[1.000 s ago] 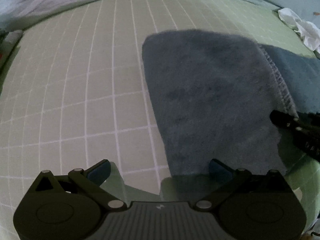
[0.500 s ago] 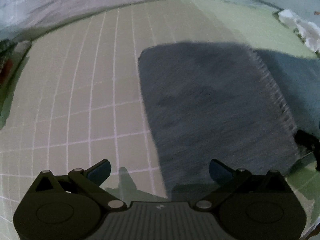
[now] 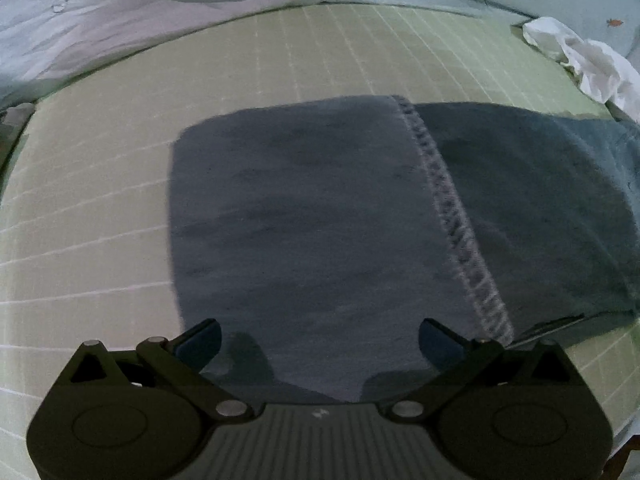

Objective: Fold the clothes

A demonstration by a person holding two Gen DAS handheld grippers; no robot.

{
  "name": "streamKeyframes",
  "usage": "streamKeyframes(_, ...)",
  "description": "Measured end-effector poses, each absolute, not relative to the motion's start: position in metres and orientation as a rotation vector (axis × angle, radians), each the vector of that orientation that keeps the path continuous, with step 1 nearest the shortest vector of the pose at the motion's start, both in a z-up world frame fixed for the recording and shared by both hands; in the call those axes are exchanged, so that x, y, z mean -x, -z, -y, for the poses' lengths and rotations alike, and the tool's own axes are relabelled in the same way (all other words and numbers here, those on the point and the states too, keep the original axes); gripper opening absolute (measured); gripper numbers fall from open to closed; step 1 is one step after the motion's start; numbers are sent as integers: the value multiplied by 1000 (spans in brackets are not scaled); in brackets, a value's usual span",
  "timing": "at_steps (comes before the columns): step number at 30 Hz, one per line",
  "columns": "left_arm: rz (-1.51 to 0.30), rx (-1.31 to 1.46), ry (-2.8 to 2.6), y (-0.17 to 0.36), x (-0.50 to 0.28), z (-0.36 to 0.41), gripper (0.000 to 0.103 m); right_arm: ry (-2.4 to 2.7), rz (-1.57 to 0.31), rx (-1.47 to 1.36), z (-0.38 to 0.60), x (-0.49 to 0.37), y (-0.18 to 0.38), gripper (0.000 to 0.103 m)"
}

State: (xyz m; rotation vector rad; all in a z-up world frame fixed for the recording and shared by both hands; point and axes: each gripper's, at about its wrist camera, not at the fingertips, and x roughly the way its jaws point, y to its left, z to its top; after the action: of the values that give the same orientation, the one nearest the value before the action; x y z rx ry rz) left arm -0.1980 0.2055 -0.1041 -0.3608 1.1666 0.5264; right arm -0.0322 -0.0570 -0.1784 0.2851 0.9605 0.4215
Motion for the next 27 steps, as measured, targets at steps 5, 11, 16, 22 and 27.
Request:
streamKeyframes(5,-1192,393,-578,120,177,-203,103,-334,-986,-467,114,-13,197,103)
streamKeyframes(11,-1251,376,-630,134,155,-205,103,-297,-949,-724,167,-67,218,103)
streamKeyframes(16,-1280,417,-610,134,151,-215,103,-275,-863,-933,200,-112,233,103)
streamKeyframes(22,-1303,456,-608,136,149,-226,103,-296,-818,-877,194,-171,232,103)
streamKeyframes(27,-1295,459,-611,137,151,-226,103,-310,-820,-760,179,-187,227,103)
